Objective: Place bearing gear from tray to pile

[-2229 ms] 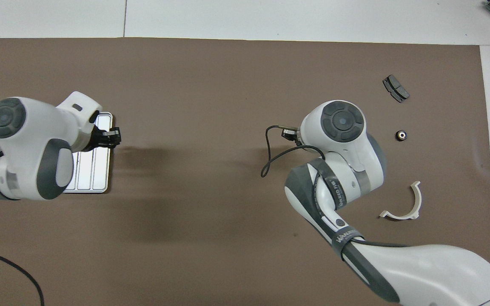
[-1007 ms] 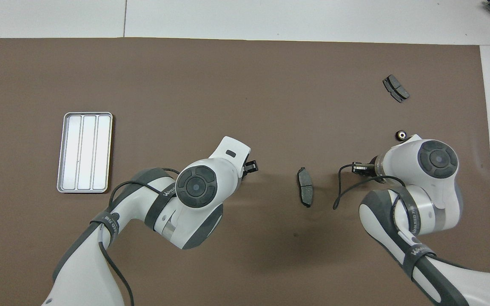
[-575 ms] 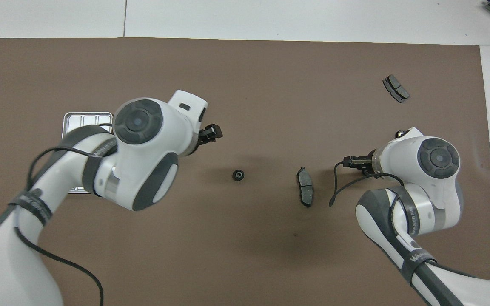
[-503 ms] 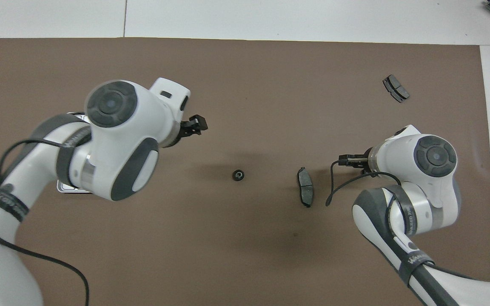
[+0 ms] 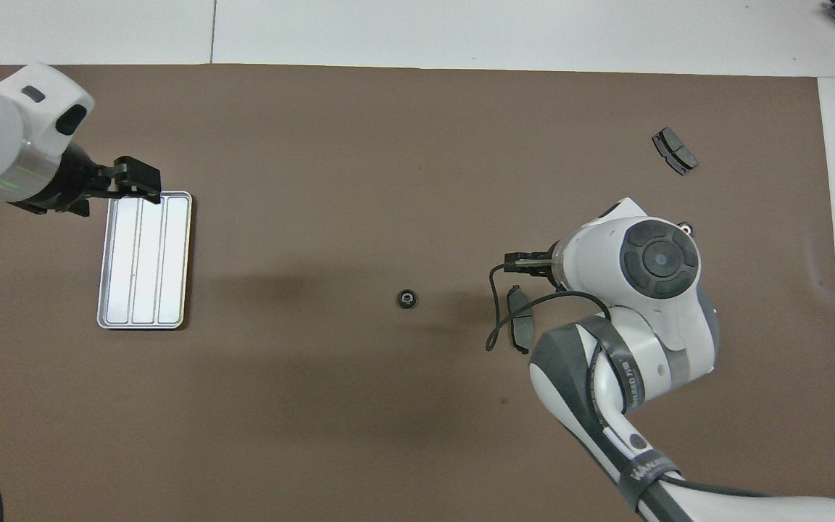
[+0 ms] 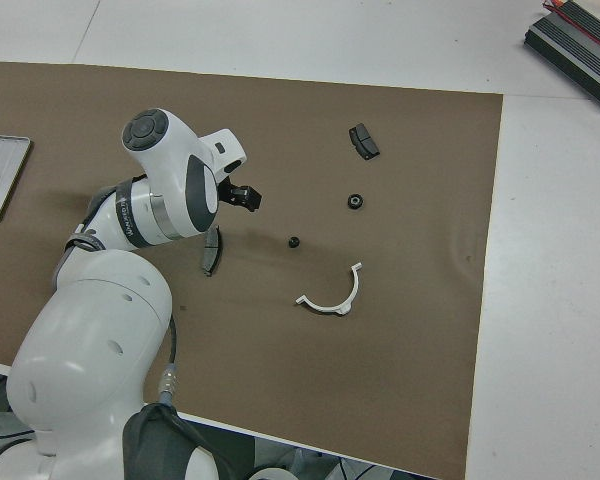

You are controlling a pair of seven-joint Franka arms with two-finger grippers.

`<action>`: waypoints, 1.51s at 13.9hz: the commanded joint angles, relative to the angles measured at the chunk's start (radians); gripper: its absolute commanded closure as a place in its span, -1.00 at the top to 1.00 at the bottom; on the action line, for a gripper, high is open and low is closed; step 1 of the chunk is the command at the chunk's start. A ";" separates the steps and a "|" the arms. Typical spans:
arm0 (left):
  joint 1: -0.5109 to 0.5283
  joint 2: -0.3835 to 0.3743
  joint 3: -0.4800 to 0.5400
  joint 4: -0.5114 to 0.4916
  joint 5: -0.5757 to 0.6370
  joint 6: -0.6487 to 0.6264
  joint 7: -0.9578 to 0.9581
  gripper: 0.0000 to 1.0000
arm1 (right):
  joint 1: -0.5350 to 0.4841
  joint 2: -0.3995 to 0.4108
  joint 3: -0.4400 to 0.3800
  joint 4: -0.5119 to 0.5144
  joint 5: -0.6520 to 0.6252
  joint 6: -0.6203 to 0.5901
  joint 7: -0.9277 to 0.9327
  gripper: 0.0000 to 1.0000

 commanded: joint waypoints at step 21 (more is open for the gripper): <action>0.053 -0.112 -0.013 -0.044 0.037 -0.038 0.018 1.00 | 0.317 0.340 0.000 0.248 -0.115 0.060 0.376 0.17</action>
